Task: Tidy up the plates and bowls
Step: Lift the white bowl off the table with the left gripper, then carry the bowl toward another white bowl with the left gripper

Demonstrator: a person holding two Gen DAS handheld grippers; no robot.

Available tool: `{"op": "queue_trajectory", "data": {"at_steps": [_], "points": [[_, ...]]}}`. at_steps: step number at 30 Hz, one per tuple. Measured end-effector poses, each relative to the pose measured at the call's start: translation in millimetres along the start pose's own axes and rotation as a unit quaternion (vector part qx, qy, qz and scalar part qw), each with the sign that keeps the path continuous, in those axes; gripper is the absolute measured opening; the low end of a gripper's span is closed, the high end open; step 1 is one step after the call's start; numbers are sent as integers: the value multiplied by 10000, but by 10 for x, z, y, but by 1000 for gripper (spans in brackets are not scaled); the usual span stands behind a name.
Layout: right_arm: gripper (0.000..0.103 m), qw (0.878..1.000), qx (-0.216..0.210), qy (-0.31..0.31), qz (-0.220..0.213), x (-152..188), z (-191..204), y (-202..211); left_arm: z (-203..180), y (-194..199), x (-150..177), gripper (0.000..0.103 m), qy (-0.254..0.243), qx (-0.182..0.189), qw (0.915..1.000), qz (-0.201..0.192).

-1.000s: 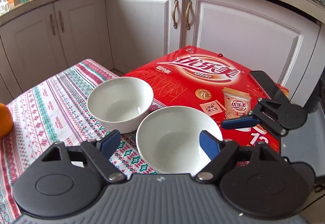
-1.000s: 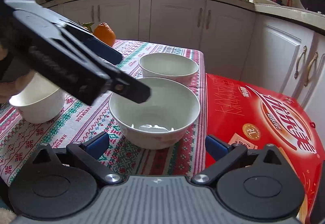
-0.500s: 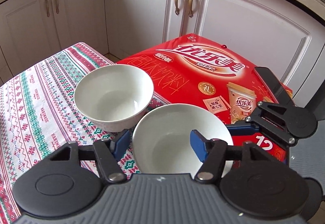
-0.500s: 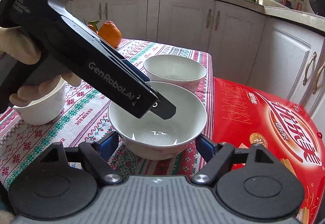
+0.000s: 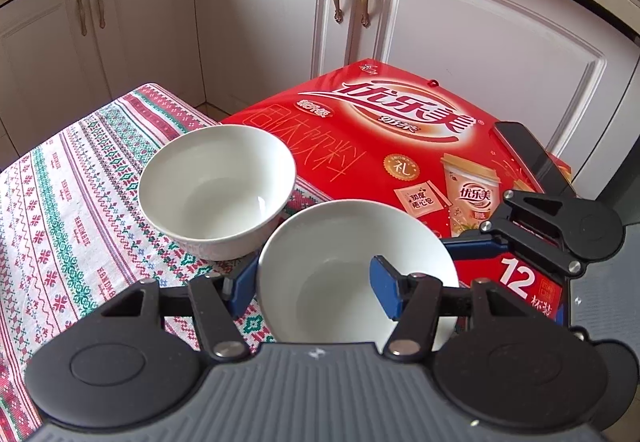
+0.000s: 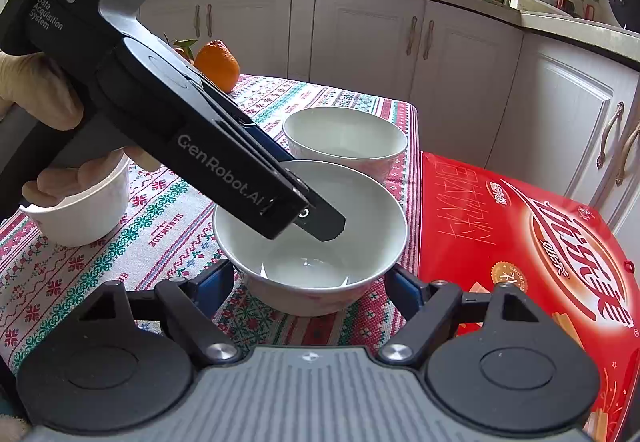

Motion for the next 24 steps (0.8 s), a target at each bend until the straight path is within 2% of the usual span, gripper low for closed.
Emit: {"op": "queue_trajectory", "data": {"at_steps": [13,24], "points": [[86,9999,-147,55,-37,-83,118,181,-50,247,45,60,-150,-22,9999,-52],[86,9993,-232,236,-196,-220,334,404,-27,601,93,60,-111,-137,9995,-256]]}}
Point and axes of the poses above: each gripper's, at about its wrist camera, not at the fingertips, and y roughly against the way its jaws point, z to its left, x to its underside, the point moved 4 cm from there along -y, roughly the way its jaws point, and after that the axes turned 5 degrees about -x, right-handed, at the moved point
